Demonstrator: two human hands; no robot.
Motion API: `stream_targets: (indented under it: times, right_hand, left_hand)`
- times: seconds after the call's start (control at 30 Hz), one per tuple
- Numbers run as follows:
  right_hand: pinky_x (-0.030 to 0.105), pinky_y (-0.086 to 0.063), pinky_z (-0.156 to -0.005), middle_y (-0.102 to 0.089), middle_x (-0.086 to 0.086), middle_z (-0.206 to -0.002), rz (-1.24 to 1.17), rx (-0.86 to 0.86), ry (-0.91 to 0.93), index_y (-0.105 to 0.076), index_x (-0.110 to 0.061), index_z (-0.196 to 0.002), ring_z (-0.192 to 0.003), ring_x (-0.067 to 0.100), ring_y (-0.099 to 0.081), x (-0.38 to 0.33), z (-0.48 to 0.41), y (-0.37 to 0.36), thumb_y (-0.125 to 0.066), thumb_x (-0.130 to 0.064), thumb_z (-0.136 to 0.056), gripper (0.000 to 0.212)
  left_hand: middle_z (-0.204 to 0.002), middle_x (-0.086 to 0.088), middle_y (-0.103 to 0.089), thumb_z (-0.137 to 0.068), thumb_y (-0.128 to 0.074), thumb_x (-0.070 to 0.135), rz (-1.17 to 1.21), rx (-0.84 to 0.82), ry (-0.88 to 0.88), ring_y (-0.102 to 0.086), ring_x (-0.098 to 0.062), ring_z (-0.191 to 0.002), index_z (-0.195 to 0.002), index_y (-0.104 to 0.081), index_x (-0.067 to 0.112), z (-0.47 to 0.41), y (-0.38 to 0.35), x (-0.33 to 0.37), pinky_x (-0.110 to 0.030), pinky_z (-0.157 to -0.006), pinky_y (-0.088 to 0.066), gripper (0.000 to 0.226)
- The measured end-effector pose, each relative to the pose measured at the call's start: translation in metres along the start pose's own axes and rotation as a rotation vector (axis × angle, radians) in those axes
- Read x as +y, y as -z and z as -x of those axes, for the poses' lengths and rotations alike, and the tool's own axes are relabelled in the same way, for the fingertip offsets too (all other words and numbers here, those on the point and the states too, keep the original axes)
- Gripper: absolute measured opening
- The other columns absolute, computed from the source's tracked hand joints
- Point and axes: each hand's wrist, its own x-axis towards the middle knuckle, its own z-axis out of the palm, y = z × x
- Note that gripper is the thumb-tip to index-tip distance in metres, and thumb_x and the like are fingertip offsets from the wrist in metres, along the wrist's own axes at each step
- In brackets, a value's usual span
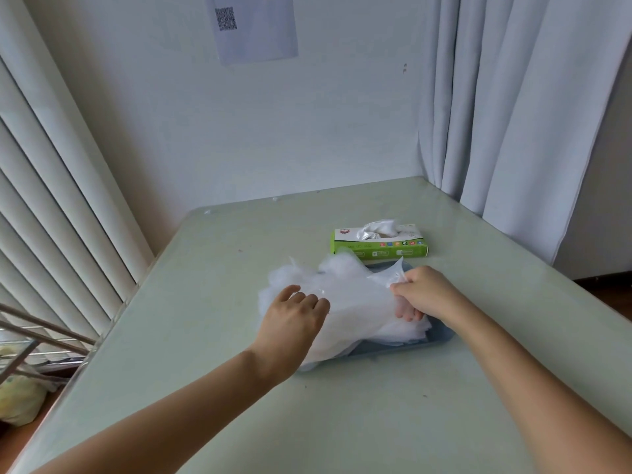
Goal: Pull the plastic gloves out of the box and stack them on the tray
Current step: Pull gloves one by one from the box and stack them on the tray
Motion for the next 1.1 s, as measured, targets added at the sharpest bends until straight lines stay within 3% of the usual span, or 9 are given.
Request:
stream_targets:
  times: [0.2, 0.3, 0.5, 0.63, 0.73, 0.8, 0.87, 1.0, 1.1]
  right_hand:
    - [0.02, -0.042, -0.044, -0.07, 0.016, -0.066, 0.071, -0.106, 0.006, -0.061, 0.005, -0.093, -0.048, 0.02, -0.057, -0.002, 0.004, 0.003, -0.051, -0.014, -0.093, 0.021]
    - [0.014, -0.037, -0.039, -0.063, 0.002, -0.05, 0.085, -0.117, 0.032, -0.061, -0.003, -0.083, -0.034, 0.005, -0.05, -0.003, 0.008, 0.007, -0.051, -0.013, -0.094, 0.018]
    - [0.013, -0.035, -0.037, -0.054, -0.01, -0.036, 0.134, -0.089, 0.065, -0.06, -0.007, -0.078, -0.028, 0.001, -0.041, -0.003, 0.01, 0.011, -0.054, -0.016, -0.094, 0.019]
    - [0.016, -0.035, -0.038, -0.054, 0.0, -0.044, 0.185, -0.063, 0.074, -0.049, -0.01, -0.063, -0.032, 0.007, -0.043, 0.001, 0.008, 0.008, -0.058, -0.02, -0.091, 0.031]
    - [0.019, -0.035, -0.041, -0.055, 0.004, -0.048, 0.207, -0.044, 0.067, -0.051, -0.007, -0.066, -0.037, 0.011, -0.044, 0.004, 0.006, 0.005, -0.058, -0.022, -0.091, 0.029]
    - [0.018, -0.034, -0.041, -0.055, 0.003, -0.048, 0.223, -0.038, 0.071, -0.054, -0.006, -0.07, -0.037, 0.01, -0.044, 0.004, 0.006, 0.003, -0.057, -0.022, -0.091, 0.027]
    - [0.018, -0.033, -0.039, -0.054, 0.003, -0.048, 0.233, -0.037, 0.073, -0.052, -0.007, -0.069, -0.04, 0.013, -0.045, 0.005, 0.005, 0.001, -0.056, -0.023, -0.092, 0.028]
    - [0.021, -0.035, -0.045, -0.056, 0.004, -0.048, 0.247, -0.04, 0.066, -0.049, -0.009, -0.065, -0.043, 0.014, -0.049, 0.006, 0.004, -0.001, -0.059, -0.027, -0.092, 0.033]
    - [0.022, -0.036, -0.046, -0.056, 0.004, -0.049, 0.25, -0.027, 0.057, -0.045, -0.011, -0.061, -0.043, 0.014, -0.05, 0.008, 0.004, -0.001, -0.061, -0.026, -0.09, 0.036]
  left_hand:
    - [-0.052, 0.002, -0.05, -0.037, -0.082, 0.002, -0.115, -0.033, 0.069, -0.051, -0.022, -0.048, -0.055, -0.061, 0.017, 0.009, 0.012, -0.013, -0.031, -0.073, -0.031, 0.032]
    - [-0.051, 0.003, -0.048, -0.035, -0.083, 0.002, -0.148, -0.053, 0.075, -0.049, -0.022, -0.048, -0.049, -0.058, 0.019, 0.016, 0.015, -0.026, -0.031, -0.075, -0.03, 0.033]
    - [-0.047, 0.001, -0.05, -0.04, -0.074, -0.008, -0.228, -0.036, 0.176, -0.051, -0.024, -0.048, -0.046, -0.06, 0.018, 0.027, 0.022, -0.049, -0.038, -0.081, -0.031, 0.03]
    - [-0.06, -0.006, -0.064, -0.052, -0.065, -0.014, -0.118, -0.006, 0.337, -0.061, -0.03, -0.059, -0.078, -0.074, 0.008, 0.014, 0.026, -0.064, -0.041, -0.084, -0.048, 0.035]
    - [-0.098, -0.012, -0.072, -0.08, -0.062, 0.002, 0.168, 0.052, 0.23, -0.066, -0.033, -0.087, -0.118, -0.066, 0.005, -0.001, 0.03, -0.04, -0.037, -0.087, -0.049, 0.038]
    - [-0.131, -0.006, -0.059, -0.099, -0.044, 0.025, 0.387, -0.068, 0.199, -0.055, -0.027, -0.119, -0.138, -0.049, 0.013, -0.009, 0.036, -0.013, -0.031, -0.098, -0.041, 0.042]
    - [-0.15, 0.0, -0.04, -0.1, -0.039, 0.039, 0.471, -0.18, 0.139, -0.035, -0.016, -0.138, -0.147, -0.035, 0.018, -0.016, 0.034, 0.012, -0.024, -0.109, -0.027, 0.051]
    - [-0.16, -0.001, -0.013, -0.104, -0.026, 0.037, 0.645, -0.386, 0.133, -0.008, -0.014, -0.147, -0.153, -0.016, 0.013, -0.039, 0.013, 0.041, -0.026, -0.118, -0.008, 0.055]
    - [-0.161, -0.006, 0.0, -0.105, -0.018, 0.034, 0.567, -0.464, 0.173, 0.0, -0.02, -0.148, -0.153, -0.004, 0.01, -0.049, -0.008, 0.042, -0.034, -0.118, -0.002, 0.055]
